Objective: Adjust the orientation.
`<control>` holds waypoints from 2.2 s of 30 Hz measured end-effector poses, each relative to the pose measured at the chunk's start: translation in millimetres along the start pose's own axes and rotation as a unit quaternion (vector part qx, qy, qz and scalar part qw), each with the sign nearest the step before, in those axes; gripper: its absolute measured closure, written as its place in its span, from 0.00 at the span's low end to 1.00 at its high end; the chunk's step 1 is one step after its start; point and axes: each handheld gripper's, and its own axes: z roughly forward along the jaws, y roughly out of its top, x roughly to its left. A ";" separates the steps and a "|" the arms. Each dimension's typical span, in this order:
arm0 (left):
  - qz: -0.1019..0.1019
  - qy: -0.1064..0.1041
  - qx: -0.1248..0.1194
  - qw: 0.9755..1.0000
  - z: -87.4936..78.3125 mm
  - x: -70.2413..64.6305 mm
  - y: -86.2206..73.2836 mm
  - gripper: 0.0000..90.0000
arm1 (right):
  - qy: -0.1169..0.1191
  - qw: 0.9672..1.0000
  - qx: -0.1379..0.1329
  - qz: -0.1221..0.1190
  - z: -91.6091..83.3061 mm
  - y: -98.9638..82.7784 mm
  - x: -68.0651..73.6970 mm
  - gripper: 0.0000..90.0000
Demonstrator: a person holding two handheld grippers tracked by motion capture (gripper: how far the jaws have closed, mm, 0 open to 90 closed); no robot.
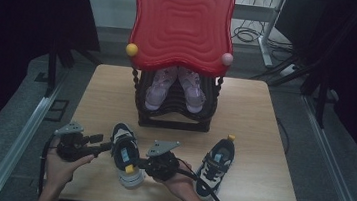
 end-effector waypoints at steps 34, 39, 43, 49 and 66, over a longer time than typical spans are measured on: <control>-0.005 0.005 -0.007 1.000 -6.0 4.8 0.0 0.48 | 0.026 1.000 -0.002 -0.017 22.0 12.7 11.6 0.96; -0.004 0.004 -0.005 1.000 -5.2 5.1 -0.3 0.48 | 0.032 0.999 -0.005 -0.012 24.2 13.1 11.0 0.96; -0.004 0.004 -0.005 1.000 -5.0 5.4 -0.3 0.48 | 0.033 0.999 -0.006 -0.013 25.0 13.5 11.3 0.96; -0.006 0.004 -0.006 1.000 -5.7 5.5 -0.3 0.48 | 0.037 0.999 -0.006 -0.014 26.7 14.3 11.7 0.96; -0.005 0.004 -0.005 1.000 -6.0 7.0 -0.6 0.48 | 0.047 0.999 -0.011 -0.011 34.3 16.7 13.2 0.95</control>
